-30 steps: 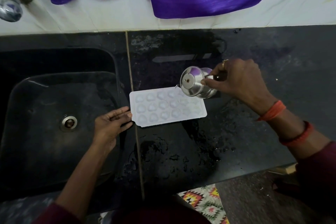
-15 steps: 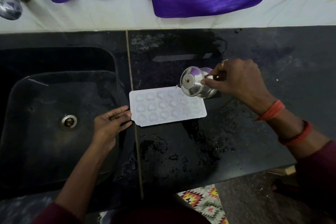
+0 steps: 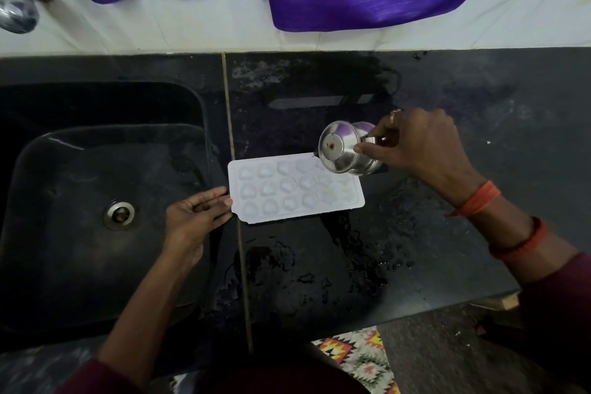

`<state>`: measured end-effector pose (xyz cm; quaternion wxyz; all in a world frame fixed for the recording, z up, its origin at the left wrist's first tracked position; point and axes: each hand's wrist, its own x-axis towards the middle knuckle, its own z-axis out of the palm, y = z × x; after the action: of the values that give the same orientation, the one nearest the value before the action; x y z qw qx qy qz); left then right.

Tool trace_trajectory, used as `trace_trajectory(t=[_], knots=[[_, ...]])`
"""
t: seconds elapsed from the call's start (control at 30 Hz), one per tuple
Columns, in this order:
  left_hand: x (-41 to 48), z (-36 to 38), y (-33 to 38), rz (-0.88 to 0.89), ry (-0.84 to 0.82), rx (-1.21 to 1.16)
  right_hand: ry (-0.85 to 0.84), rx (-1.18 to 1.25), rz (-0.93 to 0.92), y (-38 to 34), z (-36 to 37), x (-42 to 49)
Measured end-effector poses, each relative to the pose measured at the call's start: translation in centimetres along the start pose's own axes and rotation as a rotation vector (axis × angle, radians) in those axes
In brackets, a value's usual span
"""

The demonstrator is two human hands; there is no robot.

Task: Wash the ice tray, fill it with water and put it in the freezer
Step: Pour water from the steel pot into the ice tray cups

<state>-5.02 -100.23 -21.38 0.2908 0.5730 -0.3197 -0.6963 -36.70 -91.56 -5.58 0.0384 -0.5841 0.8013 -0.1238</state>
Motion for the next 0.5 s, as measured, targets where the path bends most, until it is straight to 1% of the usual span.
trace_trajectory(t=[0.5], knots=[[-0.11, 0.00, 0.04, 0.014, -0.002, 0.032, 0.012, 0.035, -0.005, -0.01, -0.38, -0.29]])
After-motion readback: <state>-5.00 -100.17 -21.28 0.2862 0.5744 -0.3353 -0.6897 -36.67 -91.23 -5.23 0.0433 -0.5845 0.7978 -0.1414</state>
